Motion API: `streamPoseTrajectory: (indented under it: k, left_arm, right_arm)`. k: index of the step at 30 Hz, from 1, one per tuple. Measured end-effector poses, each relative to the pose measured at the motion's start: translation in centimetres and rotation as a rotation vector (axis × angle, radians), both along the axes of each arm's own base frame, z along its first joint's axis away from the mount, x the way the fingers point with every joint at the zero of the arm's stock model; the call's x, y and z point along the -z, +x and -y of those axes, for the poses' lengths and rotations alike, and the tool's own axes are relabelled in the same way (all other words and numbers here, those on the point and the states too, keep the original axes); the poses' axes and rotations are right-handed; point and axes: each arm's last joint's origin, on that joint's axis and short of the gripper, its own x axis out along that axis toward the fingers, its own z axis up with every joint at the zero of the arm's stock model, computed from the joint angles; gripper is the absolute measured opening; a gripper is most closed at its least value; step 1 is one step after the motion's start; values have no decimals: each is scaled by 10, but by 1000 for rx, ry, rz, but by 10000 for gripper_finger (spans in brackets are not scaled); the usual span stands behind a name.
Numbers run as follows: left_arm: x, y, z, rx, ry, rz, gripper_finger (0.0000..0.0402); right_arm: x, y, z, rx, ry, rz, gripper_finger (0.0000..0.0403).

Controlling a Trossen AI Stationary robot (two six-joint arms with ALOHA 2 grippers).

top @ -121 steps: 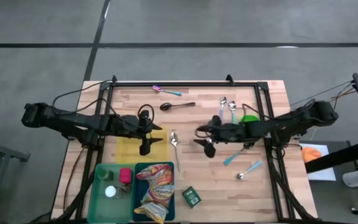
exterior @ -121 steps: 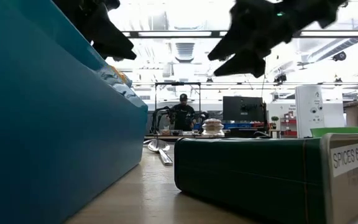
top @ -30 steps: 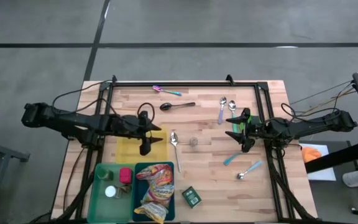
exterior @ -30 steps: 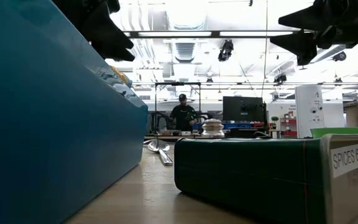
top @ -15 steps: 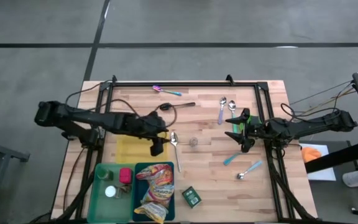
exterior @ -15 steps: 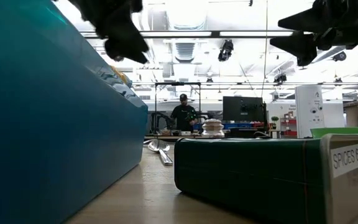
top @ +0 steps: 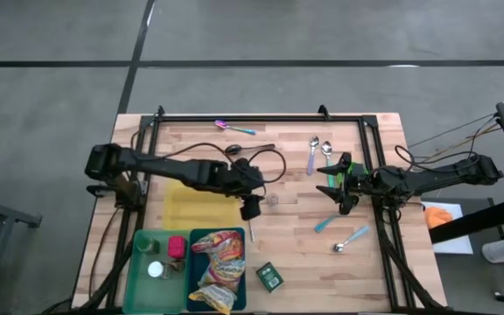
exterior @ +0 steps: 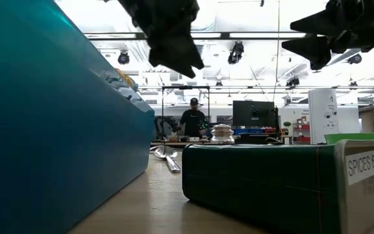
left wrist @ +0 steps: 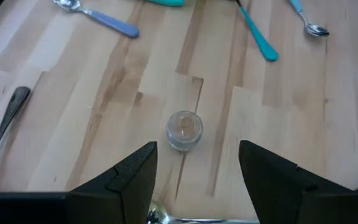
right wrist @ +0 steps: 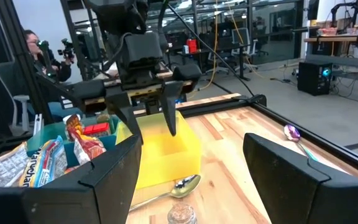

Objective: Pick & Place Food Item
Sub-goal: Put the brown spice bottle into the green bin

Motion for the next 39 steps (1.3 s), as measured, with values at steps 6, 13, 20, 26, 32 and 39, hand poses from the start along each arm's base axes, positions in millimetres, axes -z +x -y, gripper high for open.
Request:
streamPoseTrajectory:
  k: [6, 13, 20, 26, 32, 39]
  left_arm:
    - [-2, 12, -3, -38, 7, 3, 264]
    - [5, 16, -7, -6, 13, -8, 334]
    - [24, 29, -2, 80, 72, -17, 381]
    - [46, 40, -2, 93, 84, -32, 395]
    - [64, 47, -2, 113, 126, -53, 396]
    - [71, 52, -4, 110, 150, -44, 396]
  right_arm:
    - [1, 0, 0, 0, 0, -3, 281]
    - [1, 0, 0, 0, 0, -3, 281]
    - [1, 0, 0, 0, -1, -4, 281]
    - [1, 0, 0, -1, -1, -7, 281]
    - [2, 1, 0, 0, -2, -12, 281]
    - [2, 1, 0, 0, -2, -12, 281]
